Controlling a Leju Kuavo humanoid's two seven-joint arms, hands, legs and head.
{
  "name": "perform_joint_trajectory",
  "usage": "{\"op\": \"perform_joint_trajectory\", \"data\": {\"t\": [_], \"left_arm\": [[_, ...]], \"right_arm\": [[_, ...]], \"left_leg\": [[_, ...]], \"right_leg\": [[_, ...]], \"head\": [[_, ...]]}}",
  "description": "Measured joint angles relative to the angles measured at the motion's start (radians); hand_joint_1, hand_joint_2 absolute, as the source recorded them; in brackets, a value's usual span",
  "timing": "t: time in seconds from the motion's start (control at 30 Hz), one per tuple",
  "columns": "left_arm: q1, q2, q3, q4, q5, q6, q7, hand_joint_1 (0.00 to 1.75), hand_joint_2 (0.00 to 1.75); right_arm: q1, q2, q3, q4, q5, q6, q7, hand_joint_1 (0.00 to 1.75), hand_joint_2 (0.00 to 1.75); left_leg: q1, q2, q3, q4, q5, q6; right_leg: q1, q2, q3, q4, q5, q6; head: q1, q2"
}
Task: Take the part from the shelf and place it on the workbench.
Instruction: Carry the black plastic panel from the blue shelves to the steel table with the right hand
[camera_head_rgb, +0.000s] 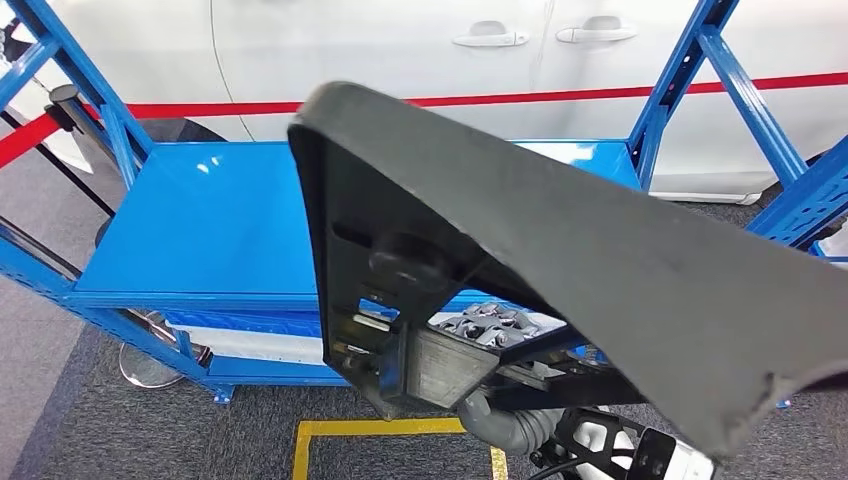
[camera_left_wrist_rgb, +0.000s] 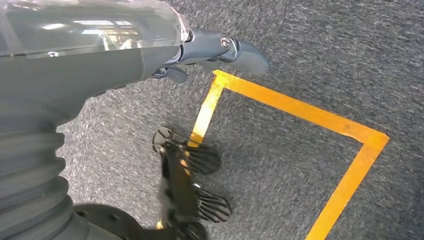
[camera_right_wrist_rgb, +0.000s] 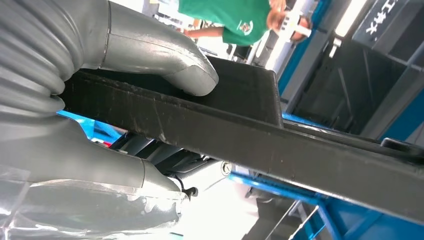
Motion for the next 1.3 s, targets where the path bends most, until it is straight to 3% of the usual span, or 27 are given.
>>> {"op": "perform_joint_trajectory", "data": {"t": [0.07, 0.13, 0.17, 0.2, 0.23, 0.3, 0.33, 0.37, 0.4, 0.43, 0.5, 0.57, 0.67, 0.7, 0.73, 0.8, 0.83, 0.87, 0.93, 0.97, 1.0, 1.07, 1.1, 1.17, 1.2, 1.23, 1.3], "left_arm": [[-0.005, 0.000, 0.005, -0.002, 0.001, 0.000, -0.003, 0.00, 1.75], [-0.005, -0.002, 0.009, -0.004, -0.003, -0.003, -0.005, 0.00, 1.75], [-0.003, -0.003, 0.011, -0.004, -0.007, -0.005, -0.006, 0.00, 1.75], [-0.001, -0.005, 0.011, -0.004, -0.013, -0.009, -0.006, 0.00, 1.75], [-0.001, -0.006, 0.012, -0.004, -0.019, -0.014, -0.006, 0.00, 1.75], [-0.001, -0.006, 0.011, -0.004, -0.033, -0.022, -0.006, 0.00, 1.75], [-0.001, -0.006, 0.011, -0.004, -0.038, -0.025, -0.006, 0.00, 1.75], [-0.001, -0.006, 0.009, -0.004, -0.042, -0.027, -0.006, 0.00, 1.75], [-0.002, -0.006, 0.007, -0.004, -0.045, -0.029, -0.006, 0.00, 1.75], [-0.002, -0.006, 0.005, -0.004, -0.048, -0.031, -0.006, 0.00, 1.75], [-0.003, -0.004, 0.002, -0.005, -0.053, -0.035, -0.007, 0.00, 1.75], [-0.003, -0.002, -0.002, -0.006, -0.058, -0.041, -0.012, 0.00, 1.75], [-0.004, -0.002, -0.008, -0.007, -0.070, -0.047, -0.019, 0.00, 1.75], [-0.002, -0.003, -0.010, -0.007, -0.074, -0.049, -0.020, 0.00, 1.75], [-0.001, -0.003, -0.012, -0.007, -0.078, -0.051, -0.021, 0.00, 1.75], [0.000, -0.004, -0.017, -0.007, -0.085, -0.056, -0.022, 0.00, 1.75], [-0.001, -0.003, -0.019, -0.007, -0.088, -0.059, -0.023, 0.00, 1.75], [-0.002, -0.003, -0.022, -0.007, -0.091, -0.061, -0.024, 0.00, 1.75], [-0.004, -0.002, -0.029, -0.007, -0.096, -0.064, -0.026, 0.00, 1.75], [-0.006, -0.002, -0.032, -0.007, -0.098, -0.066, -0.029, 0.00, 1.75], [-0.008, 0.001, -0.035, -0.007, -0.100, -0.067, -0.031, 0.00, 1.75], [-0.012, 0.008, -0.037, -0.008, -0.103, -0.070, -0.036, 0.00, 1.75], [-0.014, 0.011, -0.038, -0.008, -0.105, -0.071, -0.037, 0.00, 1.75], [-0.017, 0.013, -0.040, -0.008, -0.108, -0.074, -0.038, 0.00, 1.75], [-0.018, 0.012, -0.042, -0.008, -0.109, -0.074, -0.038, 0.00, 1.75], [-0.018, 0.012, -0.043, -0.008, -0.109, -0.075, -0.038, 0.00, 1.75], [-0.015, 0.010, -0.046, -0.007, -0.109, -0.075, -0.038, 0.00, 1.75]], "right_arm": [[-0.010, -0.003, 0.001, -0.005, -0.004, 0.003, 0.005, 1.64, 1.75], [-0.016, -0.008, 0.003, -0.011, -0.006, 0.004, 0.013, 1.64, 1.75], [-0.015, -0.011, 0.003, -0.014, -0.006, 0.003, 0.016, 1.64, 1.75], [-0.014, -0.016, 0.004, -0.020, -0.004, 0.001, 0.017, 1.64, 1.75], [-0.012, -0.023, 0.004, -0.027, -0.001, -0.002, 0.016, 1.64, 1.75], [-0.009, -0.038, 0.004, -0.038, 0.009, -0.007, 0.013, 1.64, 1.75], [-0.008, -0.044, 0.004, -0.041, 0.012, -0.008, 0.012, 1.64, 1.75], [-0.007, -0.050, 0.004, -0.043, 0.013, -0.008, 0.010, 1.64, 1.75], [-0.007, -0.056, 0.004, -0.045, 0.011, -0.003, 0.008, 1.64, 1.75], [-0.007, -0.061, 0.004, -0.048, 0.006, 0.003, 0.005, 1.64, 1.75], [-0.009, -0.069, 0.004, -0.055, -0.009, 0.022, -0.004, 1.64, 1.75], [-0.011, -0.073, 0.004, -0.061, -0.022, 0.037, -0.008, 1.64, 1.75], [-0.010, -0.078, 0.004, -0.066, -0.028, 0.045, -0.009, 1.64, 1.75], [-0.009, -0.079, 0.004, -0.068, -0.026, 0.045, -0.009, 1.64, 1.75], [-0.009, -0.080, 0.004, -0.071, -0.022, 0.045, -0.009, 1.64, 1.75], [-0.004, -0.082, 0.004, -0.079, -0.016, 0.044, -0.008, 1.64, 1.75], [0.000, -0.082, 0.004, -0.082, -0.014, 0.044, -0.008, 1.64, 1.75], [0.004, -0.083, 0.004, -0.085, -0.011, 0.044, -0.008, 1.64, 1.75], [0.012, -0.085, 0.004, -0.092, -0.005, 0.043, -0.008, 1.64, 1.75], [0.014, -0.087, 0.004, -0.096, -0.001, 0.042, -0.008, 1.64, 1.75], [0.016, -0.088, 0.004, -0.102, 0.003, 0.042, -0.008, 1.64, 1.75], [0.018, -0.090, 0.004, -0.112, 0.011, 0.040, -0.009, 1.64, 1.75], [0.020, -0.090, 0.004, -0.116, 0.016, 0.038, -0.009, 1.64, 1.75], [0.029, -0.093, 0.004, -0.122, 0.028, 0.031, -0.009, 1.64, 1.75], [0.034, -0.095, 0.004, -0.125, 0.034, 0.027, -0.009, 1.64, 1.75], [0.038, -0.097, 0.004, -0.128, 0.038, 0.024, -0.008, 1.64, 1.75], [0.043, -0.101, 0.004, -0.132, 0.045, 0.022, -0.008, 1.64, 1.75]], "left_leg": [[-0.010, 0.000, 0.059, -0.102, -0.023, 0.012], [-0.010, 0.002, 0.062, -0.133, -0.013, 0.018], [-0.009, 0.005, 0.057, -0.140, 0.001, 0.022], [-0.005, 0.008, 0.050, -0.147, 0.016, 0.027], [-0.002, 0.011, 0.039, -0.150, 0.029, 0.030], [-0.002, 0.015, 0.008, -0.144, 0.050, 0.034], [-0.001, 0.018, -0.010, -0.137, 0.058, 0.032], [0.001, 0.023, -0.028, -0.129, 0.066, 0.029], [0.004, 0.029, -0.048, -0.118, 0.072, 0.026], [0.007, 0.035, -0.067, -0.105, 0.076, 0.021], [0.010, 0.045, -0.100, -0.075, 0.082, 0.010], [0.007, 0.054, -0.116, -0.057, 0.090, -0.004], [0.012, 0.062, -0.131, -0.052, 0.098, -0.023], [0.014, 0.054, -0.140, -0.037, 0.073, -0.027], [0.016, 0.043, -0.152, -0.004, 0.029, -0.031], [0.015, 0.021, -0.175, 0.108, -0.077, -0.030], [0.013, 0.016, -0.181, 0.166, -0.107, -0.026], [0.011, 0.013, -0.177, 0.206, -0.110, -0.019], [0.001, 0.008, -0.127, 0.195, -0.055, 0.001], [-0.008, -0.002, -0.081, 0.144, -0.025, 0.015], [-0.016, -0.018, -0.026, 0.068, -0.017, 0.034], [-0.026, -0.044, 0.061, -0.068, -0.036, 0.054], [-0.029, -0.049, 0.080, -0.108, -0.046, 0.059], [-0.029, -0.039, 0.080, -0.137, -0.019, 0.057], [-0.028, -0.033, 0.074, -0.150, 0.000, 0.058], [-0.024, -0.026, 0.065, -0.160, 0.019, 0.056], [-0.021, -0.011, 0.036, -0.165, 0.049, 0.051]], "right_leg": [[-0.002, -0.003, -0.007, -0.001, 0.018, 0.008], [-0.005, -0.005, -0.014, -0.003, 0.033, 0.020], [-0.006, -0.003, -0.019, 0.003, 0.023, 0.026], [-0.006, 0.000, -0.027, 0.024, -0.008, 0.032], [-0.008, 0.003, -0.039, 0.064, -0.057, 0.039], [-0.016, 0.005, -0.062, 0.179, -0.152, 0.051], [-0.022, 0.005, -0.068, 0.233, -0.167, 0.056], [-0.027, 0.005, -0.065, 0.267, -0.156, 0.062], [-0.032, 0.004, -0.049, 0.273, -0.125, 0.069], [-0.038, 0.000, -0.017, 0.246, -0.091, 0.075], [-0.043, -0.023, 0.071, 0.130, -0.085, 0.086], [-0.038, -0.038, 0.124, 0.039, -0.122, 0.072], [-0.030, -0.027, 0.108, 0.020, -0.109, 0.032], [-0.029, -0.022, 0.096, 0.019, -0.097, 0.022], [-0.028, -0.017, 0.082, 0.018, -0.084, 0.014], [-0.021, -0.004, 0.051, 0.019, -0.059, 0.004], [-0.016, 0.004, 0.035, 0.020, -0.046, 0.001], [-0.011, 0.012, 0.018, 0.021, -0.033, -0.001], [-0.001, 0.030, -0.013, 0.023, -0.008, -0.004], [0.002, 0.039, -0.025, 0.023, 0.004, -0.005], [0.005, 0.047, -0.034, 0.023, 0.016, -0.004], [0.002, 0.059, -0.042, 0.018, 0.039, 0.001], [-0.003, 0.064, -0.044, 0.011, 0.053, 0.006], [-0.009, 0.068, -0.045, -0.005, 0.075, 0.016], [-0.009, 0.059, -0.048, -0.004, 0.062, 0.020], [-0.010, 0.046, -0.053, 0.015, 0.025, 0.025], [-0.018, 0.019, -0.070, 0.111, -0.095, 0.038]], "head": [[0.000, 0.000], [0.000, 0.000], [0.001, 0.000], [0.001, 0.000], [0.001, 0.000], [0.001, 0.000], [0.001, 0.000], [0.001, 0.000], [0.001, 0.000], [0.001, 0.000], [0.002, 0.000], [0.000, 0.000], [-0.001, 0.000], [-0.001, 0.000], [-0.002, 0.000], [-0.002, 0.000], [-0.002, 0.000], [-0.002, 0.000], [-0.002, 0.000], [-0.002, 0.000], [-0.001, 0.000], [-0.001, 0.000], [-0.002, 0.000], [-0.004, 0.000], [-0.004, 0.000], [-0.004, 0.000], [-0.003, 0.000]]}}
